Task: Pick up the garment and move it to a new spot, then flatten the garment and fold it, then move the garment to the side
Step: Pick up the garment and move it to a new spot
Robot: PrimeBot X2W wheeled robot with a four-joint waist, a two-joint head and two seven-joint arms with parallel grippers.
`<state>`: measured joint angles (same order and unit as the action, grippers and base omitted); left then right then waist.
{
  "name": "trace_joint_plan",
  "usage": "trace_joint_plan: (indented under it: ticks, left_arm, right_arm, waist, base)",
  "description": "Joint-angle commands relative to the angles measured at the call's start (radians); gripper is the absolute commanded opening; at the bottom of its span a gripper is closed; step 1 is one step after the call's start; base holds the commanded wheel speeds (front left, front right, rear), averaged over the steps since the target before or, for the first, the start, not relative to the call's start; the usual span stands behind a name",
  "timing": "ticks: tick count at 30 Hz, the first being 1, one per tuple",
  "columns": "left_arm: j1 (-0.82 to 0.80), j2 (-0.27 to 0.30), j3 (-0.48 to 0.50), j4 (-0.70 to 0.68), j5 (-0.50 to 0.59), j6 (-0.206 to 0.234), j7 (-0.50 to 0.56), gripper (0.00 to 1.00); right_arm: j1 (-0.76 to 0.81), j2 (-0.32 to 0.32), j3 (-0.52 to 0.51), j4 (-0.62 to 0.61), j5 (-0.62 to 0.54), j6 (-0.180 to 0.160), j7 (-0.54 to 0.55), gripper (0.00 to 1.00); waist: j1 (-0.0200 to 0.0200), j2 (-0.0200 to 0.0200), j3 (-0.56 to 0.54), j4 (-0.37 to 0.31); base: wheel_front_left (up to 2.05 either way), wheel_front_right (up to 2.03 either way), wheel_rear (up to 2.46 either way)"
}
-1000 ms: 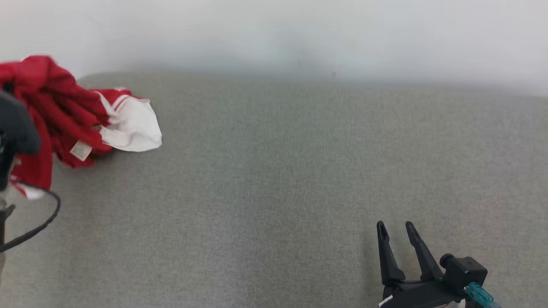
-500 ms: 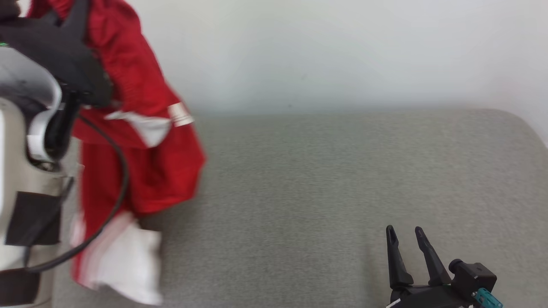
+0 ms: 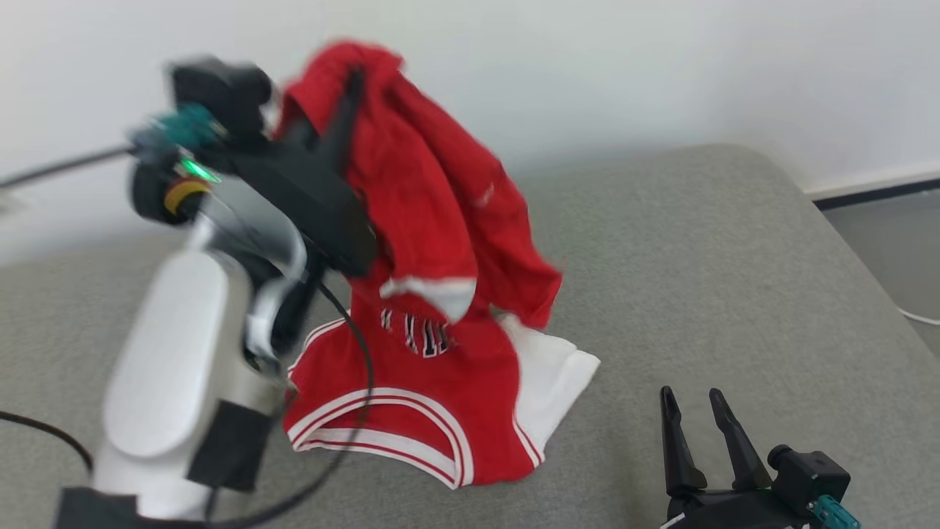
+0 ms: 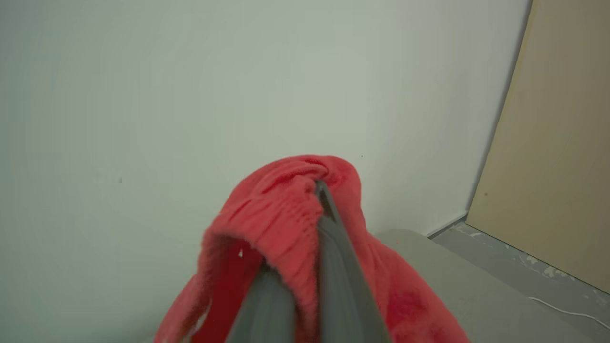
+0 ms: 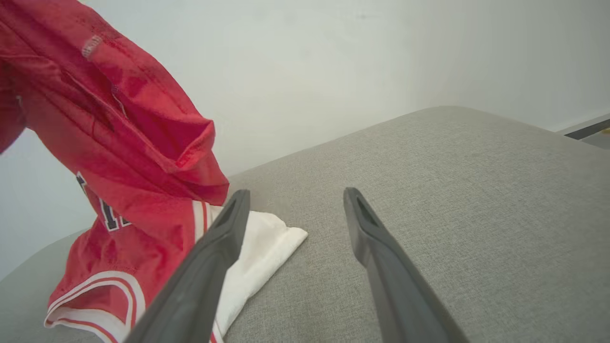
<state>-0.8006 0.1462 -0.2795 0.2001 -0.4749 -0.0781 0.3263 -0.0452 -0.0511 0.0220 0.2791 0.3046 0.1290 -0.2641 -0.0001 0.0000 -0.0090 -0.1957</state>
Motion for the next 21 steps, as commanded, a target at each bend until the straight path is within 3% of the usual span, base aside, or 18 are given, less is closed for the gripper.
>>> trace_joint_plan:
  ticks: [1,10,11,12,13,21]
  left_arm:
    - [0.043,-0.014,-0.014,0.026,0.004,0.004,-0.011,0.0]
    - [0.196,-0.07,-0.138,0.227,0.013,0.009,-0.033,0.0]
    - [0.206,-0.074,-0.15,0.25,0.017,0.011,-0.043,0.12]
    - [0.219,-0.079,-0.166,0.276,0.017,0.01,-0.046,0.45]
    - [0.23,-0.083,-0.182,0.297,0.015,0.006,-0.046,1.0]
    - [0.282,-0.094,-0.226,0.322,-0.047,-0.007,-0.111,1.0]
  right_arm:
    - [-0.002,0.002,0.003,-0.004,-0.005,0.003,-0.001,1.0]
    - [-0.015,0.002,0.011,-0.008,-0.008,0.003,-0.001,1.0]
    - [-0.015,0.002,0.012,-0.006,-0.009,0.003,-0.001,1.0]
    - [-0.015,0.002,0.014,-0.006,-0.009,0.003,-0.001,1.0]
    - [-0.013,0.002,0.016,-0.004,-0.009,0.003,-0.001,1.0]
    - [0.013,0.002,-0.001,0.001,-0.018,0.003,-0.001,1.0]
  waist:
    - [0.0001,0.0,0.031,-0.036]
    - [0.0001,0.0,0.049,-0.047]
    - [0.0001,0.0,0.048,-0.045]
    - [0.0001,0.0,0.046,-0.042]
    - [0.0001,0.0,0.044,-0.038]
    - [0.0001,0.0,0.009,0.017]
  base:
    - [0.0,0.0,0.0]
    - [0.0,0.0,0.0]
    - [0.0,0.0,0.0]
    - [0.0,0.0,0.0]
    - [0.0,0.0,0.0]
    - [0.0,0.0,0.0]
